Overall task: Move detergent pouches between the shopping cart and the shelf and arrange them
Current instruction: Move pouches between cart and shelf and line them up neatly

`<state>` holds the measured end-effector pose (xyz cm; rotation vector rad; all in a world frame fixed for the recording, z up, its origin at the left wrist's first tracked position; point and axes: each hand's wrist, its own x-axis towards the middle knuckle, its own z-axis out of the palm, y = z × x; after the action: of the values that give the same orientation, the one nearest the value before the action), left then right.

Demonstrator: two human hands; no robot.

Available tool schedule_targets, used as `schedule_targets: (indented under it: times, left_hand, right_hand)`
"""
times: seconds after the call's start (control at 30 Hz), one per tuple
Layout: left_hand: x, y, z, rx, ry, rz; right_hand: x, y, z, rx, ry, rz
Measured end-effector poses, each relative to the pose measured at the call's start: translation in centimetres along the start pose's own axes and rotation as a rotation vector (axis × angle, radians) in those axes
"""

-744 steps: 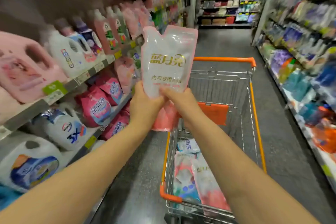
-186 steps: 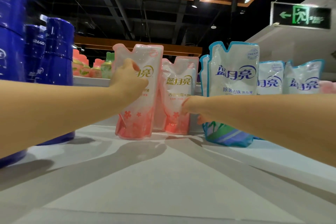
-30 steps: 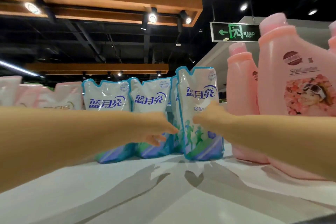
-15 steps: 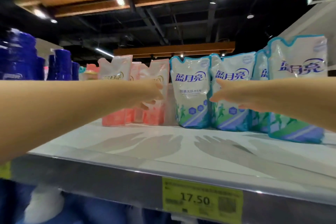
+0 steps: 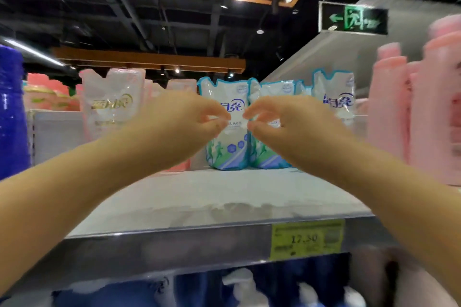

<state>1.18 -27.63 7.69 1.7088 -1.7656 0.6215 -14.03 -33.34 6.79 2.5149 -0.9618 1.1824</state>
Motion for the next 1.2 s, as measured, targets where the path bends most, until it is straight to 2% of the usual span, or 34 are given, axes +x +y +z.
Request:
schedule_targets:
  times: [0.1, 0.17, 0.37, 0.5, 0.63, 0.73, 0.9, 1.03, 1.2]
  left_hand:
    - [-1.4, 0.4, 0.4, 0.048, 0.052, 0.009]
    - [-3.2, 1.2, 0.9, -0.024, 0.113, 0.016]
    - [-10.1, 9.4, 1.6, -0.331, 0.332, 0.067]
    - [-16.8, 18.7, 2.9, -0.532, 0.299, 0.091]
    - [-24.4, 29.8, 4.3, -0.766, 0.191, 0.122]
    - [-29.2, 38.5, 5.1, -0.921, 0.038, 0.199]
    - [-34.7, 49.0, 7.9, -1.112, -0.12, 0.231]
    - [-39.6, 57.0, 12.1, -1.115, -0.317, 0.305]
    - [-44.4, 66.6, 17.6, -1.119, -0.62, 0.387]
  right_hand:
    - [-2.7, -1.1, -0.6, 0.233, 0.071, 0.095]
    - [-5.6, -1.5, -1.6, 0.294, 0.137, 0.134]
    - [-16.9, -2.4, -6.4, 0.296, 0.347, 0.313]
    - [-27.1, -1.6, -11.0, 0.22, 0.481, 0.483]
    - [-38.2, -0.6, -16.3, 0.093, 0.471, 0.671]
    - [-46.9, 0.5, -20.9, -0.035, 0.484, 0.811]
    - [-59.3, 2.5, -25.9, -0.205, 0.531, 1.073]
    - [-67.6, 5.4, -28.0, -0.335, 0.56, 1.282]
    - [-75.7, 10.6, -29.5, -0.423, 0.491, 1.538]
